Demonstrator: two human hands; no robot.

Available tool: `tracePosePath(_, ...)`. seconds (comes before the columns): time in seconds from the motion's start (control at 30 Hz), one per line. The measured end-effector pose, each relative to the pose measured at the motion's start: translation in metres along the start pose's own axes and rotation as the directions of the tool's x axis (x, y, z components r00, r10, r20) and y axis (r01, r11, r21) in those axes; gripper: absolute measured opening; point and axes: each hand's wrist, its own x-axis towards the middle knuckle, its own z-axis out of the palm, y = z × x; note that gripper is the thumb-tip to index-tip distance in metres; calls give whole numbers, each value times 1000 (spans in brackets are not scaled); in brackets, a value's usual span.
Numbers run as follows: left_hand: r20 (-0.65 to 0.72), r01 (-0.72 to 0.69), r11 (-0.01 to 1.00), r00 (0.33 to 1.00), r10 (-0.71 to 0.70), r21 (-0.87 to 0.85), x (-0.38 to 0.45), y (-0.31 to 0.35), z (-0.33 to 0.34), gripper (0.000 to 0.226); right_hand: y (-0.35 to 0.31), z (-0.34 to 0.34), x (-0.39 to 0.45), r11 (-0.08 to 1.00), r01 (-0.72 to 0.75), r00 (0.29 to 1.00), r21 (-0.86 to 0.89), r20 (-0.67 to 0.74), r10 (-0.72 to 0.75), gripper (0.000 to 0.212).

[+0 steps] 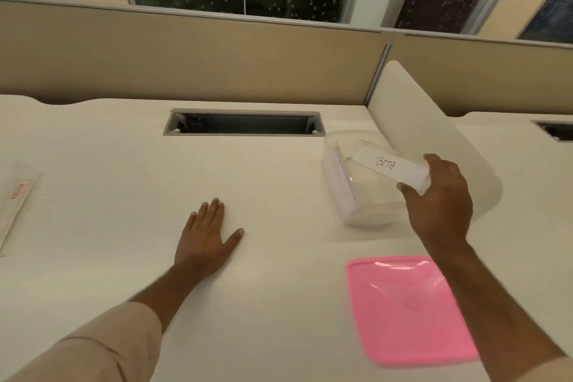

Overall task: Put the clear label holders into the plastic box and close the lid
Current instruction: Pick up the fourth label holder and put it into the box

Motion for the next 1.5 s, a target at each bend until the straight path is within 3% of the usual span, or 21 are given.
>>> tracePosePath(0.37,-7,13,999,1000,-12,35,2,-1,5,93,-3,57,24,972,37,983,-233,183,6,57)
tracePosePath(0.57,-12,16,999,1000,-16,36,3,0,5,92,-4,80,29,935,-26,952,-353,277,131,49)
tracePosePath(0.8,-22,18,999,1000,-17,38,3,1,5,92,5,100,48,902,-86,718,-423,602,351,47)
tracePosePath(1.03,-19,12,999,1000,-11,40,4,2,4,91,6,111,58,920,-52,600,-388,724,340,33)
tracePosePath(1.2,-7,15,1000,1000,-15,26,2,1,4,92,11,108,55,936,-138,675,-323,661,327,24)
tracePosePath(1.33,15,10,999,1000,-9,-37,3,3,-1,90,6,97,50,956,-165,765,-243,580,279,40)
tracePosePath(1.5,-7,57,961,998,-61,-270,-7,-4,-18,79,-30,73,23,997,-68,943,45,330,49,34)
